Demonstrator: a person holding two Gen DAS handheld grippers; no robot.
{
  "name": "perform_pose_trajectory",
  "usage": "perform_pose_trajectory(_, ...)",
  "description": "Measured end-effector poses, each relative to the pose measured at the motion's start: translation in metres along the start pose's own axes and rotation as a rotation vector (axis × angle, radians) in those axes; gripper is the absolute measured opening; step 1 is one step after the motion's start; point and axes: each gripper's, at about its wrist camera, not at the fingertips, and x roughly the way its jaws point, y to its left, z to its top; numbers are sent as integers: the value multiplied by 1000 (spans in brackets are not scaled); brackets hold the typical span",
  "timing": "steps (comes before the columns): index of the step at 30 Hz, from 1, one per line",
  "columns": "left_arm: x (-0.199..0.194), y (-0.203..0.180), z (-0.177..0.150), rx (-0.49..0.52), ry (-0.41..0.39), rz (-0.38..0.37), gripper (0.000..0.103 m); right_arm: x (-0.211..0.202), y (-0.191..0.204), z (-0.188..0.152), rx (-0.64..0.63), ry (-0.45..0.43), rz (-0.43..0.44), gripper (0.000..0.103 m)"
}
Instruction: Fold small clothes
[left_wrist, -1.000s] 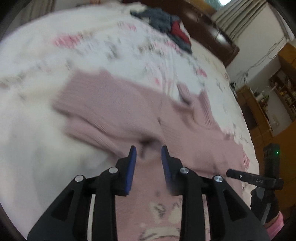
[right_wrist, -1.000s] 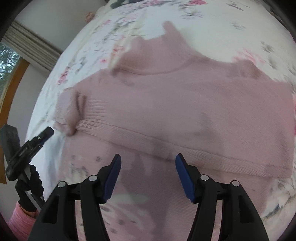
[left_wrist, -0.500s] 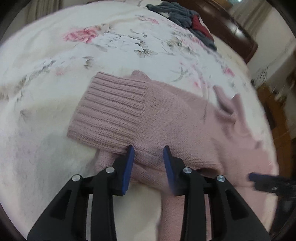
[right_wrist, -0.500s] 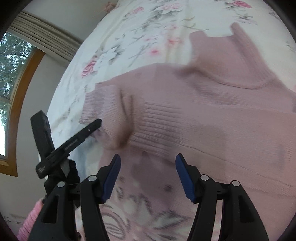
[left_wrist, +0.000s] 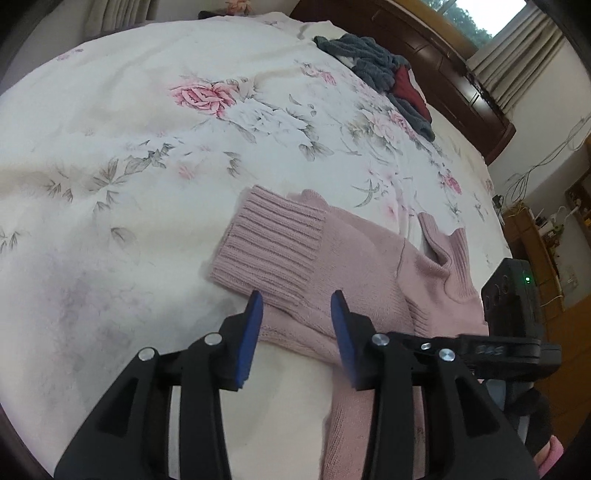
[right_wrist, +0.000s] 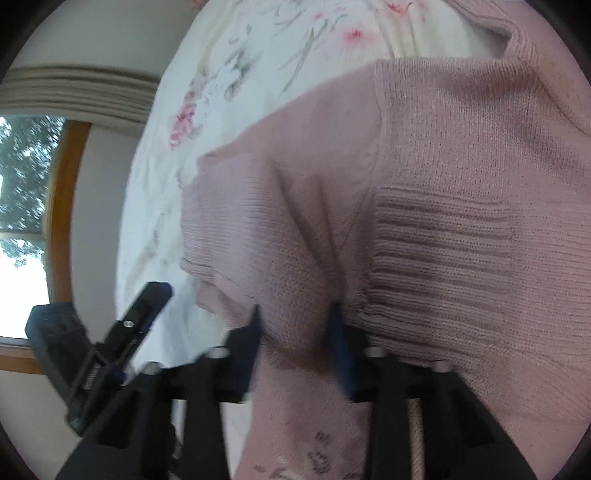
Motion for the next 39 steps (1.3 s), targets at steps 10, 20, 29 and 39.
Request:
perform_pose_trajectory(10, 11, -27, -8, 47, 4, -6, 39, -97, 2, -19, -177, -176, -81, 20)
perform_pose_trajectory(20, 52, -68, -26, 143, 61, 65, 39, -134, -63, -25, -110, -205, -205, 20)
perform_pose_trajectory(29, 79, -64, -32, 183, 103, 149, 41, -101, -89, -22, -70, -152, -274, 21)
perform_pose_trajectory(39, 57, -57, -28, 181, 98, 141, 40, -124, -29, -29, -259, -242, -442, 43)
